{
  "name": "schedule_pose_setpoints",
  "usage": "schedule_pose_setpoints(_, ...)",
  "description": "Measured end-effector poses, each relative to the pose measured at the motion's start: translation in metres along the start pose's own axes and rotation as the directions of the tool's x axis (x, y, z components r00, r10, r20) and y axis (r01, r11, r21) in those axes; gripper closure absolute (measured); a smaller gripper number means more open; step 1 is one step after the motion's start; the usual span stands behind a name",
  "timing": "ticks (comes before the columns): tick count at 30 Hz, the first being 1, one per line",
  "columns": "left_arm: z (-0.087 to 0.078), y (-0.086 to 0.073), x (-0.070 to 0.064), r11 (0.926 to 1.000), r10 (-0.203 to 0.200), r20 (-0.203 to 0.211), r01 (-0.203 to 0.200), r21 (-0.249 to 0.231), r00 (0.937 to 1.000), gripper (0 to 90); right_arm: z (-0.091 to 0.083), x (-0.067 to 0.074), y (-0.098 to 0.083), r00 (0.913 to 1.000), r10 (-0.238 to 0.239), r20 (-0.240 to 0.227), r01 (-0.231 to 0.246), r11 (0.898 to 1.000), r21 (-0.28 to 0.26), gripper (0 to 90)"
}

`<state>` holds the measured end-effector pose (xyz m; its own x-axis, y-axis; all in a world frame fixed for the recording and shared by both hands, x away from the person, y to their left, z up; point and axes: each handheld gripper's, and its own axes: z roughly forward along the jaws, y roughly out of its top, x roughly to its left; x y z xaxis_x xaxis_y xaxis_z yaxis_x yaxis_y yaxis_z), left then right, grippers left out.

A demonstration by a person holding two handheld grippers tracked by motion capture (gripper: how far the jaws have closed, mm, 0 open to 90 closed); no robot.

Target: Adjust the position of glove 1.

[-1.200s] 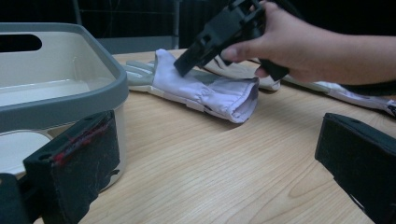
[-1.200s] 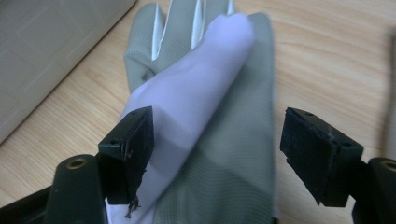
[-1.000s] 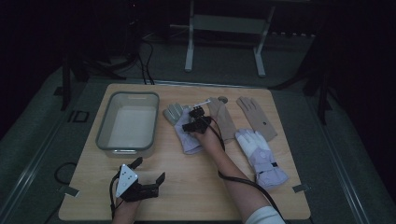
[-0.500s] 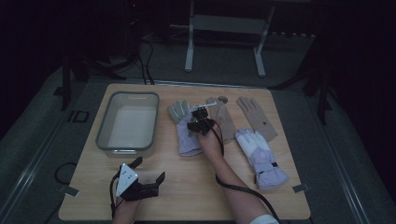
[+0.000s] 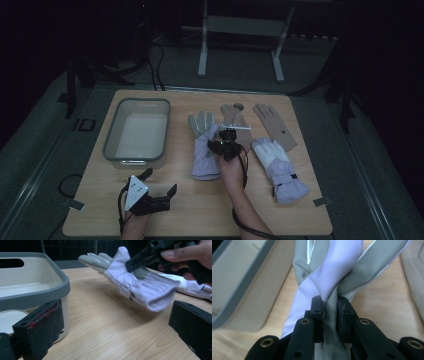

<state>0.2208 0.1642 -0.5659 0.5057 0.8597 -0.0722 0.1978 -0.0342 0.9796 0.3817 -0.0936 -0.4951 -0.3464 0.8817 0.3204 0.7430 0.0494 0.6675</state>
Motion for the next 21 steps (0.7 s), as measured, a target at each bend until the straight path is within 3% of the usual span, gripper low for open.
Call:
schedule_pose_setpoints(2, 0.0, 0.0, -0.001, 1.0, 0.006, 0.0, -0.006, 0.0, 1.0, 0.2, -0.002, 0.004, -0.008, 0.9999, -0.013, 0.003, 0.013, 1.0, 0.019, 77.4)
schedule_pose_setpoints(8, 0.0, 0.0, -0.001, 1.0, 0.006, 0.0, -0.006, 0.001, 1.0, 0.3, -0.005, 0.001, -0.029, 0.9989, 0.041, -0.024, -0.04, 0.999, 0.016, 77.2)
schedule_pose_setpoints(11, 0.0, 0.0, -0.001, 1.0, 0.005, 0.003, -0.005, -0.006, 1.0, 0.3, -0.006, -0.005, -0.037, 0.9987, 0.051, 0.002, -0.051, 0.999, 0.006, 77.1)
schedule_pose_setpoints(14, 0.001, 0.001, -0.001, 1.0, 0.007, 0.004, -0.007, -0.004, 1.0, 0.3, 0.001, -0.01, -0.046, 0.9982, 0.053, 0.027, -0.054, 0.997, 0.047, 77.1)
schedule_pose_setpoints(18, 0.001, 0.0, -0.002, 1.0, 0.008, 0.004, -0.008, -0.003, 1.0, 0.2, 0.009, -0.012, -0.055, 0.9981, 0.051, 0.035, -0.053, 0.997, 0.049, 76.5)
schedule_pose_setpoints(21, 0.001, 0.001, -0.002, 0.9999, 0.011, 0.004, -0.011, 0.0, 0.9999, 0.3, 0.009, -0.013, -0.054, 0.9982, 0.051, 0.033, -0.052, 0.997, 0.055, 70.7)
